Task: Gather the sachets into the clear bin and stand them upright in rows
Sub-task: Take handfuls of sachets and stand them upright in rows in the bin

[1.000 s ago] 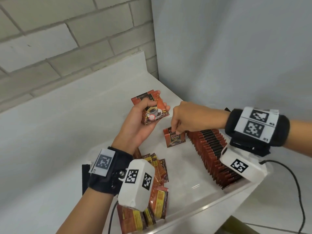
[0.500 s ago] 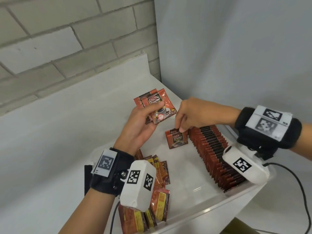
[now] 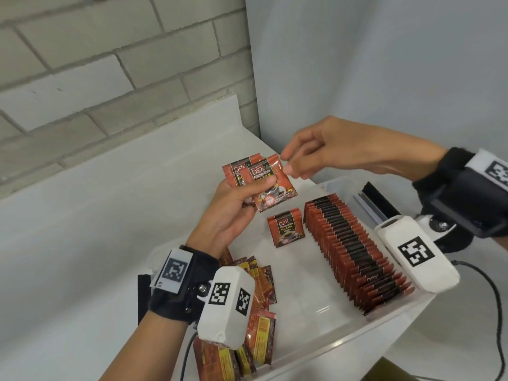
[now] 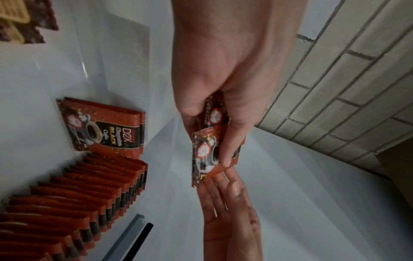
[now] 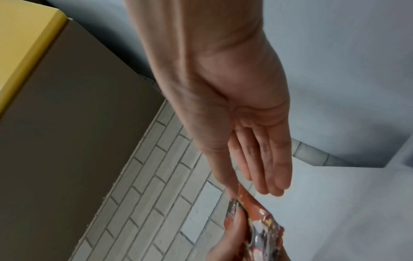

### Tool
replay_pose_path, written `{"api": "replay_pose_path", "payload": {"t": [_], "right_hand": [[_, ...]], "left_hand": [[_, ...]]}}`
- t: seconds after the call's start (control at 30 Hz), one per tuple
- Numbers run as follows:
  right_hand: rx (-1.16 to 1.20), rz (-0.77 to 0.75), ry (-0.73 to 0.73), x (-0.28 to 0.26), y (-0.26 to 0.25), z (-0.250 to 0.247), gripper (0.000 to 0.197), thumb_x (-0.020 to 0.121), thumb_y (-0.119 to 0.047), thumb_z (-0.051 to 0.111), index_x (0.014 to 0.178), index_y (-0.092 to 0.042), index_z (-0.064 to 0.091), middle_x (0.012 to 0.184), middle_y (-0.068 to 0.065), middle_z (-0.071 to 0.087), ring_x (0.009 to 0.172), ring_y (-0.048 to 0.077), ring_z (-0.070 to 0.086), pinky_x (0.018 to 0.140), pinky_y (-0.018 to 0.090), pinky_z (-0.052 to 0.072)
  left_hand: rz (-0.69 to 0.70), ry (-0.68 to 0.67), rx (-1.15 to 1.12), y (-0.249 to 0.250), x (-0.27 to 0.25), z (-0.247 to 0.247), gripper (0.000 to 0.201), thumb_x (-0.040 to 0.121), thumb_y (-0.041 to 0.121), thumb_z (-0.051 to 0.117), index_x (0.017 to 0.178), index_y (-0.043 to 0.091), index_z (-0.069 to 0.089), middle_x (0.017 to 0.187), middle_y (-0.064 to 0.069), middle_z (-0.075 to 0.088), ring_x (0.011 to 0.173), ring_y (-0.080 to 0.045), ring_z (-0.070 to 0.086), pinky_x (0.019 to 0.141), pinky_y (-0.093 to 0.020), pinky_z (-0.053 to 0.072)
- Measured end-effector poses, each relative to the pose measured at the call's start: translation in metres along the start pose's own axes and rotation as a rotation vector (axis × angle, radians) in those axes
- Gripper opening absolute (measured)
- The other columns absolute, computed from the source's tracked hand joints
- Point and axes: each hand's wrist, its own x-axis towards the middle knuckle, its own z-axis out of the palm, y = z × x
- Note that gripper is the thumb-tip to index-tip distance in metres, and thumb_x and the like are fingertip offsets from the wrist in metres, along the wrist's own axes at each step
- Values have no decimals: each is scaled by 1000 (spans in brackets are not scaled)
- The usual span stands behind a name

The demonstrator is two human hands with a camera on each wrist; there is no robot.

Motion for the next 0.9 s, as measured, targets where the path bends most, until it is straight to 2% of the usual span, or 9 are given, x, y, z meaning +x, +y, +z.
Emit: {"api": "replay_pose_path", "payload": {"t": [0.2, 0.3, 0.43, 0.5, 0.57, 0.67, 0.77, 0.83, 0.9], "right_hand": [[-109, -56, 52, 9, -5, 11, 29, 79, -27, 77, 104, -19, 67, 84, -3, 75, 76, 10, 71, 71, 17, 54], [-138, -64, 30, 11, -4, 12, 22, 82, -18, 75, 102, -18, 67, 76, -4, 72, 65, 3, 68, 63, 13, 51], [-146, -44, -12, 7, -1, 4, 12, 84, -14, 72, 95, -19, 70, 76, -1, 73, 66, 5, 67, 63, 14, 52], [-141, -35, -10, 4, 2, 1, 9, 85, -13, 71, 91, -19, 70, 77, 0, 73, 65, 4, 66, 62, 14, 52], [-163, -35, 44, 3, 3, -5, 7, 86, -13, 70, 90, -19, 69, 76, 1, 73, 60, 0, 64, 61, 13, 51], [-181, -46, 215, 4, 3, -20, 7, 87, -12, 68, 92, -17, 68, 76, 3, 71, 55, 0, 61, 60, 15, 50], [-117, -92, 403, 7, -1, -33, 10, 87, -7, 68, 90, -17, 67, 75, 5, 69, 57, 6, 61, 58, 14, 53], [-71, -130, 431, 9, -6, -34, 10, 87, -7, 68, 90, -16, 66, 76, 8, 69, 62, 11, 63, 65, 19, 56], [-50, -150, 359, 10, -11, -30, 9, 87, -8, 68, 90, -16, 66, 77, 8, 70, 63, 11, 64, 65, 20, 57]], "left_hand": [[2, -46, 68, -1, -3, 2, 36, 68, 2, 69, 104, 7, 65, 91, -7, 74, 85, -19, 71, 81, -33, 57], [0, -65, 45, 1, -5, 4, 35, 71, 7, 68, 105, 6, 65, 92, -8, 73, 85, -20, 71, 78, -32, 58], [-14, -13, -97, 5, -3, 4, 21, 78, 26, 65, 93, 11, 67, 90, -7, 72, 90, -21, 69, 92, -39, 53], [-16, 35, -177, 7, -2, 3, 12, 82, 23, 64, 88, 13, 65, 84, -4, 70, 83, -16, 67, 94, -37, 49], [-12, 37, -215, 8, -1, 1, 6, 87, 12, 59, 84, 10, 64, 82, -6, 68, 80, -16, 65, 91, -34, 49], [5, 3, -139, 6, -3, -1, 15, 85, -2, 53, 80, 6, 65, 80, -8, 68, 79, -17, 65, 80, -29, 53], [-2, -63, -17, 5, -5, 0, 13, 81, -2, 57, 90, 3, 64, 82, -7, 69, 79, -16, 67, 75, -28, 55], [-23, -107, 44, 4, -7, 1, 20, 77, 1, 62, 97, 2, 64, 84, -6, 70, 80, -15, 68, 74, -28, 56], [-43, -141, 95, 3, -8, 3, 26, 74, 4, 65, 100, 2, 64, 87, -6, 71, 80, -15, 69, 75, -27, 56]]}}
